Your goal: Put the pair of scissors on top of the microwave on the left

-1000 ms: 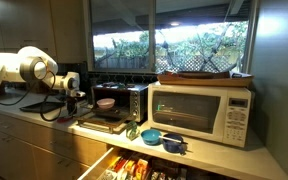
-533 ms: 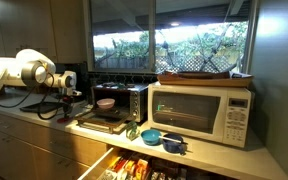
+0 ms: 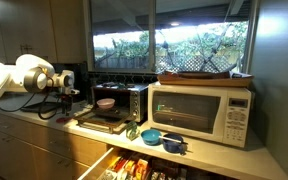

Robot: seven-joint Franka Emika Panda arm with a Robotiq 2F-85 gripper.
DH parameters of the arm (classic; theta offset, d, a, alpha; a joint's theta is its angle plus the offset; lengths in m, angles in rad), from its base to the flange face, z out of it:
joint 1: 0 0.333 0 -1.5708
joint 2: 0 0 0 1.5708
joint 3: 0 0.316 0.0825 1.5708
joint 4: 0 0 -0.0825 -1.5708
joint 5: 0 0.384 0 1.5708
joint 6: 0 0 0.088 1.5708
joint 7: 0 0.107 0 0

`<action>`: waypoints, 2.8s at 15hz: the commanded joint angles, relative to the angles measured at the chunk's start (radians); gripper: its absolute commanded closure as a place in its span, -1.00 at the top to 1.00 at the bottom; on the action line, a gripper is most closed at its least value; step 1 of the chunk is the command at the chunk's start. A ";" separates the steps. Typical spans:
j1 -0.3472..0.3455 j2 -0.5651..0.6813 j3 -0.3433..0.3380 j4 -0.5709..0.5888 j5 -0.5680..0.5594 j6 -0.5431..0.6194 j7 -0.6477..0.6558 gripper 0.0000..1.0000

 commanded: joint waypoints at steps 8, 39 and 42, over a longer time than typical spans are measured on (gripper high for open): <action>-0.015 -0.020 -0.009 -0.015 0.014 0.016 0.127 1.00; -0.085 -0.058 -0.015 -0.157 0.009 0.110 0.101 -0.89; -0.085 -0.074 -0.014 -0.158 0.002 0.132 0.104 -0.89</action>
